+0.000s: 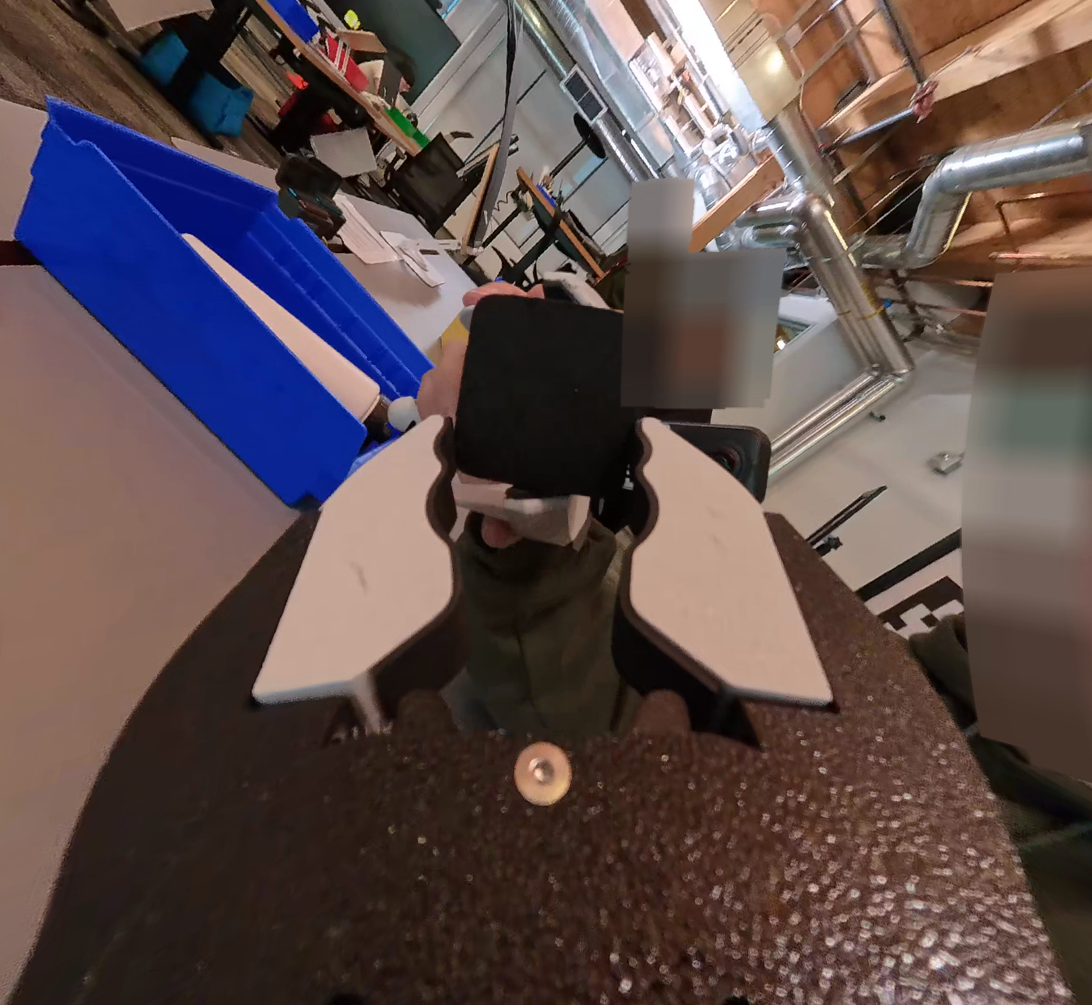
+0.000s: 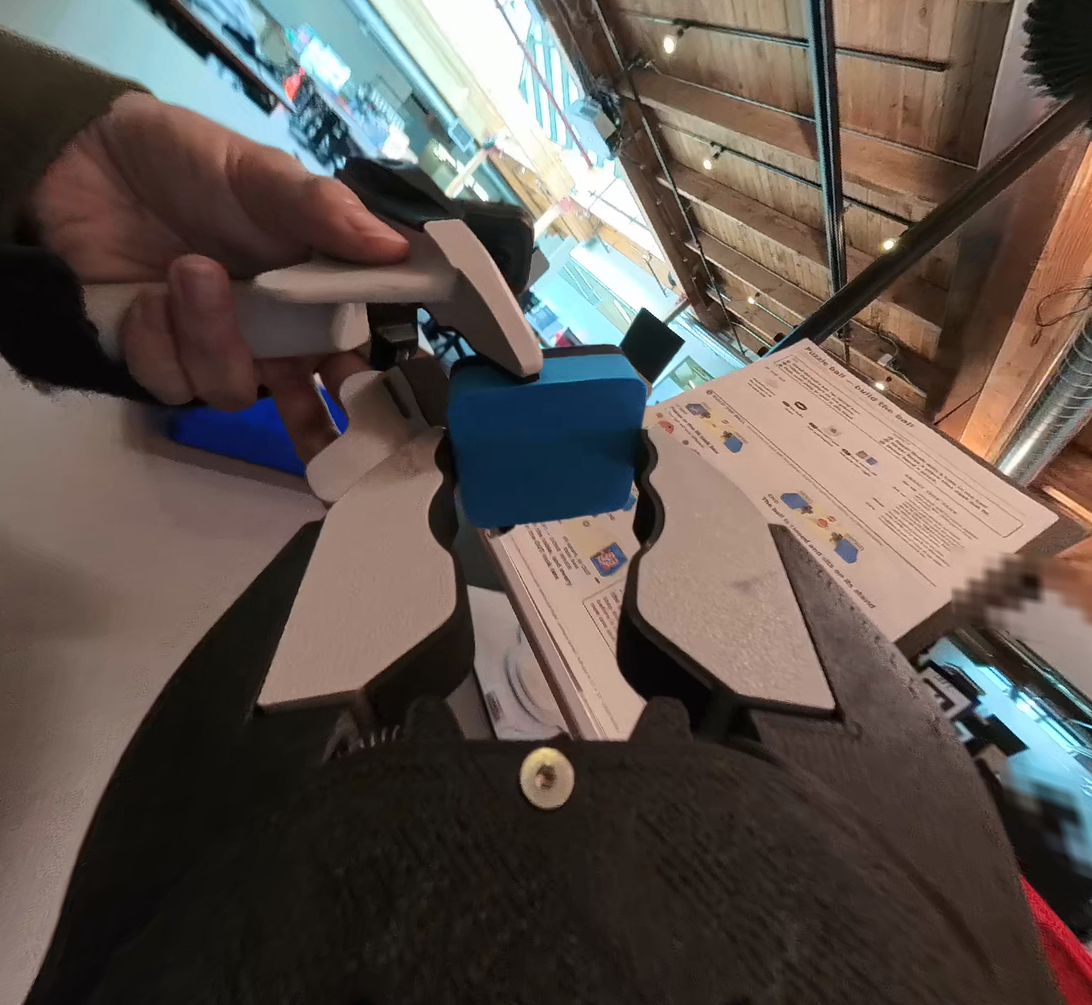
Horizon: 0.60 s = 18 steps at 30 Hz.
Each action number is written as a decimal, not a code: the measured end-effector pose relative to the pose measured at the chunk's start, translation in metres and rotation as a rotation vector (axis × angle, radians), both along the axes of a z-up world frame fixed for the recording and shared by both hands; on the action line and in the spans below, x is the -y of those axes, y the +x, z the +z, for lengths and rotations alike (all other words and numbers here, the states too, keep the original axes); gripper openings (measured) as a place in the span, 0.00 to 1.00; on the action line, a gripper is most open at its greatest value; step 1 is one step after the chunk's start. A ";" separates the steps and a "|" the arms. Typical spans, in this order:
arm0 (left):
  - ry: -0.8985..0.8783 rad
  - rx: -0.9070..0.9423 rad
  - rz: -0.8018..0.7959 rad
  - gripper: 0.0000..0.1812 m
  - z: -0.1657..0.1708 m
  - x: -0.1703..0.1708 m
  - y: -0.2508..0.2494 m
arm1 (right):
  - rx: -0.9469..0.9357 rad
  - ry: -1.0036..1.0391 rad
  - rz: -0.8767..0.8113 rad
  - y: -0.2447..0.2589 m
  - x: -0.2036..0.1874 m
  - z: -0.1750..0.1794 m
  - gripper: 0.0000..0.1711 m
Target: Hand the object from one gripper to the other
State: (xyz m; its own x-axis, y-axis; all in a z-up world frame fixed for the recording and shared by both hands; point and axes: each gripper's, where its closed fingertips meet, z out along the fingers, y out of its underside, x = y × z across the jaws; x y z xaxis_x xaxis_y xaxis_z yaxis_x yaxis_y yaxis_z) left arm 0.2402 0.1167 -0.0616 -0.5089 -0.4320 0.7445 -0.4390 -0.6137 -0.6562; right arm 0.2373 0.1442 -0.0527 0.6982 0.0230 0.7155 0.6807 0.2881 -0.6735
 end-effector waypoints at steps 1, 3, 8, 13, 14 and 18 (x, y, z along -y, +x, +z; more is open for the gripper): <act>-0.006 0.006 0.005 0.31 -0.001 -0.002 0.001 | 0.005 -0.018 -0.007 0.001 -0.002 -0.002 0.34; 0.023 0.011 0.025 0.31 -0.005 -0.007 0.003 | -0.013 -0.067 -0.035 0.005 -0.006 -0.006 0.34; 0.497 -0.029 0.379 0.35 -0.027 -0.057 0.009 | 0.103 -0.216 -0.305 0.034 -0.017 -0.024 0.34; 0.847 -0.107 0.406 0.34 -0.036 -0.053 0.006 | 0.271 -0.309 -0.437 0.036 -0.033 -0.042 0.34; 0.871 -0.129 0.394 0.33 -0.042 -0.052 0.007 | 0.273 -0.299 -0.440 0.033 -0.036 -0.041 0.34; 0.815 -0.100 0.408 0.22 -0.037 -0.056 0.009 | 0.376 -0.346 -0.434 0.023 -0.043 -0.052 0.34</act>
State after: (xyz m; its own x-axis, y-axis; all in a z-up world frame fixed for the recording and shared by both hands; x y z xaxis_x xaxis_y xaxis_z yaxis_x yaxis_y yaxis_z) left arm 0.2488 0.1730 -0.0990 -0.1512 -0.9750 0.1630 -0.3674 -0.0977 -0.9249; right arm 0.2608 0.1869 -0.1050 0.4006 0.0681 0.9137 0.8924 -0.2549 -0.3723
